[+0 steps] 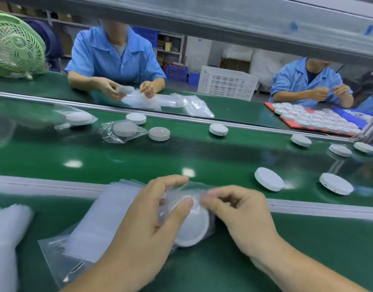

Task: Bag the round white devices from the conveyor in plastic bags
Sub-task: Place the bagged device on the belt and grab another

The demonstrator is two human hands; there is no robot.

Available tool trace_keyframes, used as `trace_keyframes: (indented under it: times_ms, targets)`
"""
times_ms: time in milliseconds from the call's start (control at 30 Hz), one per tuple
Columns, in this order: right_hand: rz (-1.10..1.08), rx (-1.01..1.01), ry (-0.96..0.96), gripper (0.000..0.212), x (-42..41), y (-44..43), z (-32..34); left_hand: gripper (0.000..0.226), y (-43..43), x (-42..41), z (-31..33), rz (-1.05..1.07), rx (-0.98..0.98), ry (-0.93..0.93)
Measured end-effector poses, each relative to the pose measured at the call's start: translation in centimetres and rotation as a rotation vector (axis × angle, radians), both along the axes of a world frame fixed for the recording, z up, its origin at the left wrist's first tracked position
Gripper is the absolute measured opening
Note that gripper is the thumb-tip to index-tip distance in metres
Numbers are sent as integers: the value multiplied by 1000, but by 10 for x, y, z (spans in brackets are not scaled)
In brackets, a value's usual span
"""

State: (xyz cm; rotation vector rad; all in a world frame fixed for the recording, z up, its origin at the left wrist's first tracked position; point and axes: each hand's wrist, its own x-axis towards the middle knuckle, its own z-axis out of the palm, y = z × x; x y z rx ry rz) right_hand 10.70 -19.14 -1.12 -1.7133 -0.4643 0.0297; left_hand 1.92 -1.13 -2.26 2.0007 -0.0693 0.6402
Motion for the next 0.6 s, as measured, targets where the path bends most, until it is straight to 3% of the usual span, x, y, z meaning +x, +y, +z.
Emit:
trace_keyframes:
  times_ms: [133, 233, 300, 367, 500, 600]
  targets:
    - [-254, -28, -124, 16, 80, -2, 25, 43, 19, 3, 0, 75, 434, 104]
    - [-401, -272, -310, 18, 148, 3, 41, 45, 29, 5, 0, 47, 690, 290]
    - [-438, -627, -336, 15, 189, 3, 45, 47, 29, 6, -4, 3, 745, 289]
    - [-437, -954, -241, 25, 216, 5, 43, 50, 25, 6, -3, -38, 745, 280]
    - [-171, -1072, -114, 23, 215, 19, 35, 33, 25, 2, -7, -19, 752, 200]
    - [-156, -1134, -122, 27, 211, 16, 27, 29, 25, 1, -8, -14, 729, 158]
